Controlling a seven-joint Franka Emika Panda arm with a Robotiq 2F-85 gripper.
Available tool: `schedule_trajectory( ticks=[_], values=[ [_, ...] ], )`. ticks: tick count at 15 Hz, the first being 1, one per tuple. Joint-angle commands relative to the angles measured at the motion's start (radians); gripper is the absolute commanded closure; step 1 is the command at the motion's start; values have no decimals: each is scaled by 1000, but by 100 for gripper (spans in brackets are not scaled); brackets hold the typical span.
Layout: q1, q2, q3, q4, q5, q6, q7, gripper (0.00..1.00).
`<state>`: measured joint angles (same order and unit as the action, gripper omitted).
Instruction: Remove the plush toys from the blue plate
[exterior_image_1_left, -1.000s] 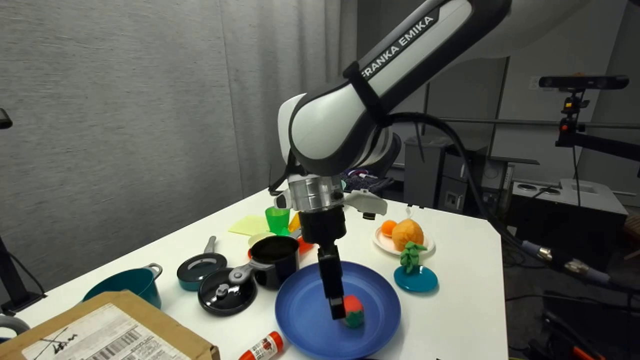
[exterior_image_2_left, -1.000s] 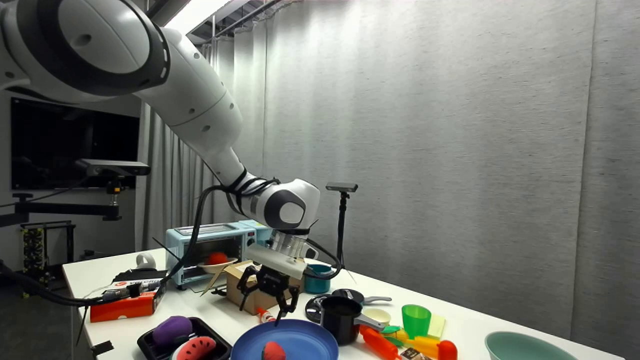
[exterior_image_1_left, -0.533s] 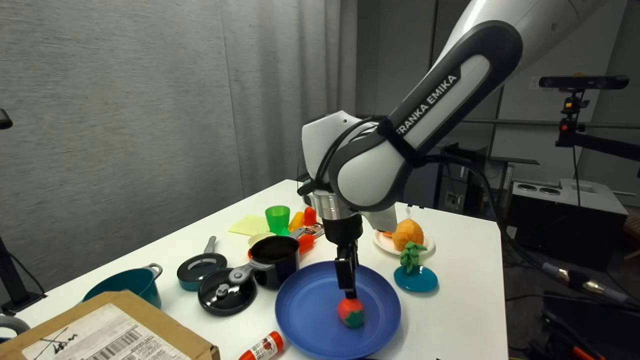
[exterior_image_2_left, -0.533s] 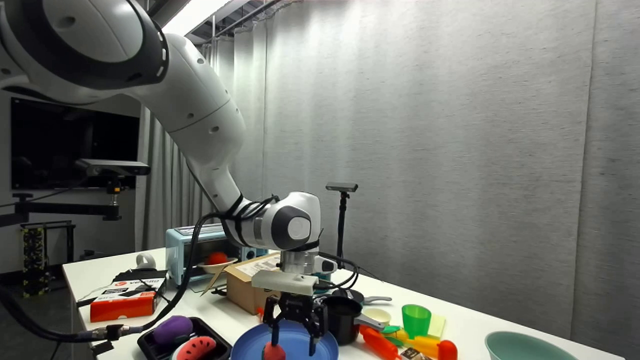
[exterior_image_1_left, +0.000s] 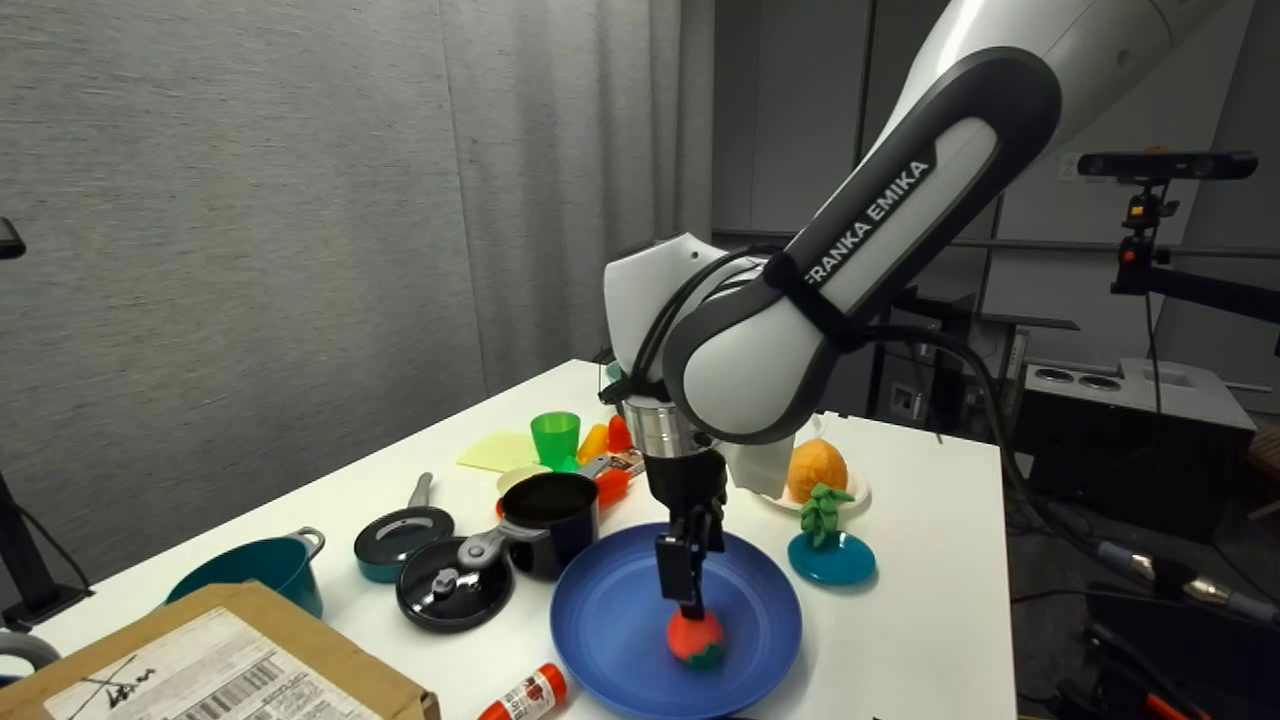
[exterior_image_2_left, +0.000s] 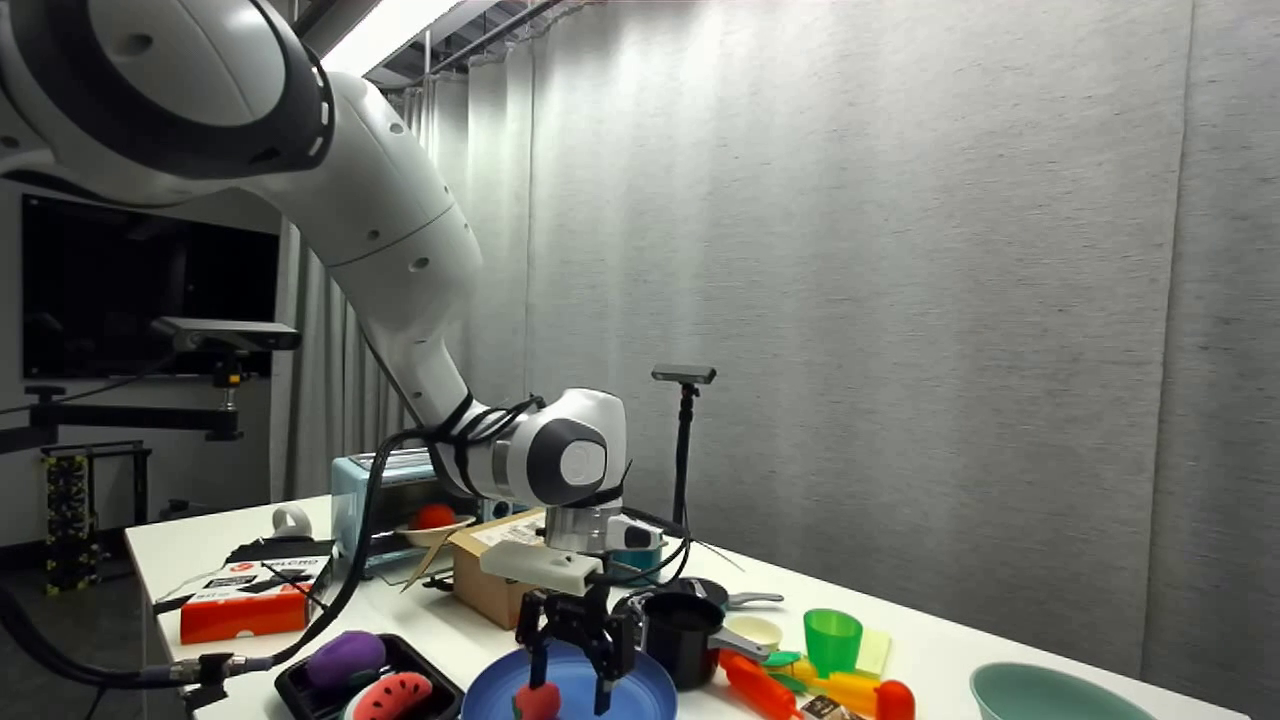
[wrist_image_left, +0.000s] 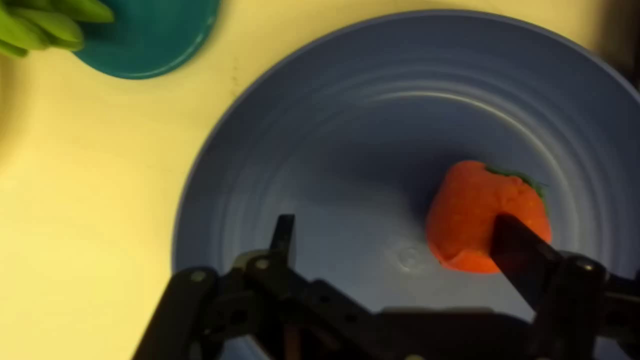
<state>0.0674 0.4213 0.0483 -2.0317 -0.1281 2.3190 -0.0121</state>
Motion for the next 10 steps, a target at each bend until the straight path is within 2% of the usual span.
schedule_trajectory(
  ticks=[1, 6, 7, 8, 9, 10],
  values=[
    [-1, -17, 32, -11, 82, 26, -2, 0],
    [19, 15, 45, -17, 96, -4, 23, 0],
    [-20, -34, 34, -76, 101, 2, -33, 5],
    [-28, -37, 37, -93, 111, 22, -44, 23],
    [-41, -44, 37, -108, 126, 35, -57, 29],
    [-51, -53, 37, -124, 137, 52, -68, 31]
  ],
)
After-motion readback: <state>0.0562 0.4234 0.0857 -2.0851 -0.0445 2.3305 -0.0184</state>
